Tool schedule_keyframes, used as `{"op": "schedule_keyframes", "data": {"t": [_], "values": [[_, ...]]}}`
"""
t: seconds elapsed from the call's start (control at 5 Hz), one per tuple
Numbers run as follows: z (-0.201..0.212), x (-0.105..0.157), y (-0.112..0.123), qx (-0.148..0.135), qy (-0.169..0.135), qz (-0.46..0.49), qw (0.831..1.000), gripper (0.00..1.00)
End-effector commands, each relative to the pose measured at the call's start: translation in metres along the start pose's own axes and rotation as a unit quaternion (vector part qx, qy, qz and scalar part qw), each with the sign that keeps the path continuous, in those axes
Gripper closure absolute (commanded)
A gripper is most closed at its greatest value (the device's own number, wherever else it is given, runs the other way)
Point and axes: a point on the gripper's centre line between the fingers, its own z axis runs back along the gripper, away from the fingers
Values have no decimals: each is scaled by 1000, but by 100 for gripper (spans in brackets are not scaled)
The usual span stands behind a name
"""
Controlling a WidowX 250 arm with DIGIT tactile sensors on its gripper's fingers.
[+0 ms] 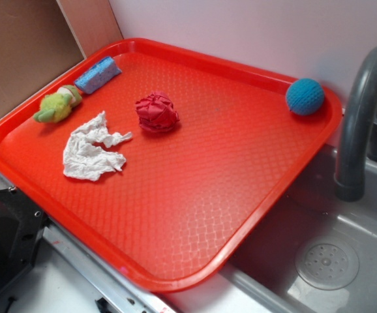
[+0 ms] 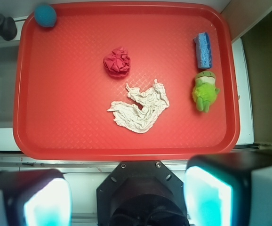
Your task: Grab the blue ball.
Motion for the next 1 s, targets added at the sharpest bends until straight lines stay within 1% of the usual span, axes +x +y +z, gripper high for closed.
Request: {"op": "schedule_keyframes", "data": {"t": [0.0,0.2,0.4,0.6,0.8], "values": [[0,0,0,0,0,0,1000,0],[-12,13,-8,-2,-43,40,998,0],[-29,33,-28,-11,-108,42,993,0],[-57,68,-46,-58,-166,49,983,0],[-84,106,-60,-76,-179,34,980,0]]}}
